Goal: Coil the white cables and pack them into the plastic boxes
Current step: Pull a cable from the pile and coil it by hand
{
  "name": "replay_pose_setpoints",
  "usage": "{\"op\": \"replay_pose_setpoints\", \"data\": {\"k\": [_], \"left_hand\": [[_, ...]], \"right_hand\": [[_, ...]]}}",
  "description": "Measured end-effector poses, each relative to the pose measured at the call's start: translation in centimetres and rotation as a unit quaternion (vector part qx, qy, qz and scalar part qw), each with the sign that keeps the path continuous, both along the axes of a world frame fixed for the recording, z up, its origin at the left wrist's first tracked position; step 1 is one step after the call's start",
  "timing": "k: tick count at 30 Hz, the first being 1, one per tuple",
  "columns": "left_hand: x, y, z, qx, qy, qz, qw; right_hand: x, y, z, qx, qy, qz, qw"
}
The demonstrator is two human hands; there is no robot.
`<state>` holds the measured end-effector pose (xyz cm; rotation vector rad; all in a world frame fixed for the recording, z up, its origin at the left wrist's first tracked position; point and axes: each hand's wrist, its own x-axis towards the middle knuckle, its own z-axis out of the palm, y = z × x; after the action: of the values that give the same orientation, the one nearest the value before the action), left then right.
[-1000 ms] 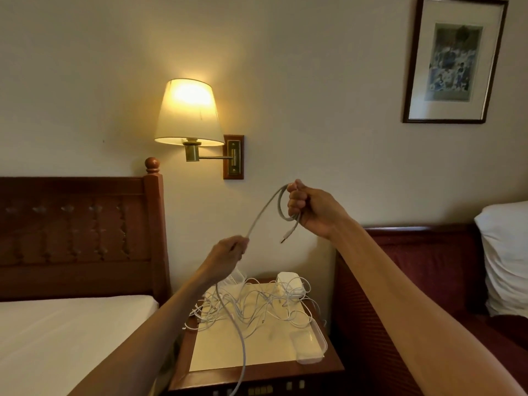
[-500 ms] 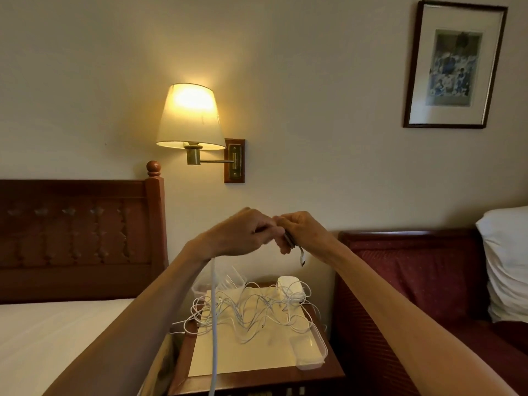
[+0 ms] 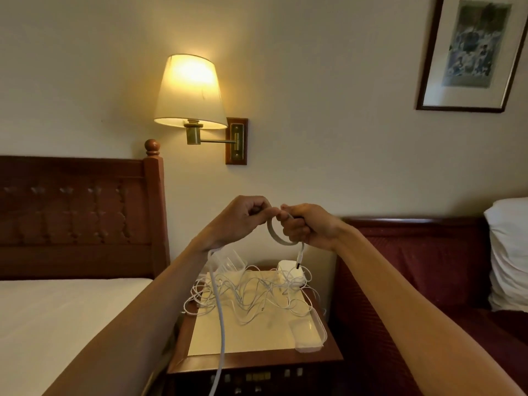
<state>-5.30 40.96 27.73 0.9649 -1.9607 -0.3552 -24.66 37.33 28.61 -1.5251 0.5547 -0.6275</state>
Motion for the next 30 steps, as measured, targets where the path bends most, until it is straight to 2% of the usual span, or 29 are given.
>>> {"op": "replay_pose_setpoints", "data": {"k": [7, 12, 15, 18, 19, 20, 22, 23, 24, 25, 26, 27, 28, 29, 30], "left_hand": [[1.8, -0.7, 0.0, 0.057, 0.050, -0.022, 0.997], [2.6, -2.9, 1.2, 0.177, 0.115, -0.057, 0.976], [2.4, -4.1, 0.3, 0.246, 0.259, -0.095, 0.929], [0.8, -5.4, -1.9, 0.297, 0.448, -0.099, 0.838], [0.0, -5.7, -2.8, 0.319, 0.468, -0.078, 0.820], [-0.8, -5.5, -3.7, 0.331, 0.438, -0.044, 0.834], [-2.3, -4.1, -4.3, 0.354, 0.245, -0.007, 0.903], [-2.9, -3.2, -4.3, 0.343, 0.143, -0.031, 0.928], [-3.3, -2.3, -3.8, 0.310, 0.077, -0.064, 0.945], [-3.4, -1.8, -3.1, 0.253, 0.068, -0.092, 0.961], [-3.3, -1.5, -2.4, 0.167, 0.094, -0.088, 0.977], [-3.1, -1.8, -1.8, 0.057, 0.128, -0.044, 0.989], [-2.7, -2.6, -1.4, -0.063, 0.153, 0.029, 0.986], [-2.2, -3.5, -1.1, -0.150, 0.155, 0.109, 0.970], [-1.8, -4.5, -1.0, -0.182, 0.147, 0.175, 0.956]], "right_hand": [[1.0, -1.9, -1.3, 0.092, -0.104, 0.077, 0.987], [1.2, -3.4, 0.7, 0.127, -0.144, 0.084, 0.978], [1.2, -5.1, 2.4, 0.198, -0.207, 0.057, 0.956], [1.6, -7.0, 3.7, 0.239, -0.218, 0.016, 0.946], [1.8, -7.6, 3.9, 0.241, -0.206, 0.000, 0.948], [1.9, -8.1, 4.1, 0.236, -0.188, -0.016, 0.953], [2.0, -8.9, 4.4, 0.206, -0.140, -0.052, 0.967], [2.0, -9.3, 4.4, 0.188, -0.116, -0.067, 0.973], [2.0, -9.6, 4.5, 0.173, -0.097, -0.076, 0.977], [2.0, -9.8, 4.6, 0.160, -0.082, -0.080, 0.980], [1.9, -9.9, 4.6, 0.150, -0.068, -0.080, 0.983], [1.8, -9.9, 4.6, 0.140, -0.054, -0.077, 0.986], [1.7, -9.8, 4.6, 0.131, -0.041, -0.073, 0.988], [1.7, -9.7, 4.6, 0.121, -0.028, -0.066, 0.990], [1.7, -9.6, 4.5, 0.113, -0.017, -0.056, 0.992]]}}
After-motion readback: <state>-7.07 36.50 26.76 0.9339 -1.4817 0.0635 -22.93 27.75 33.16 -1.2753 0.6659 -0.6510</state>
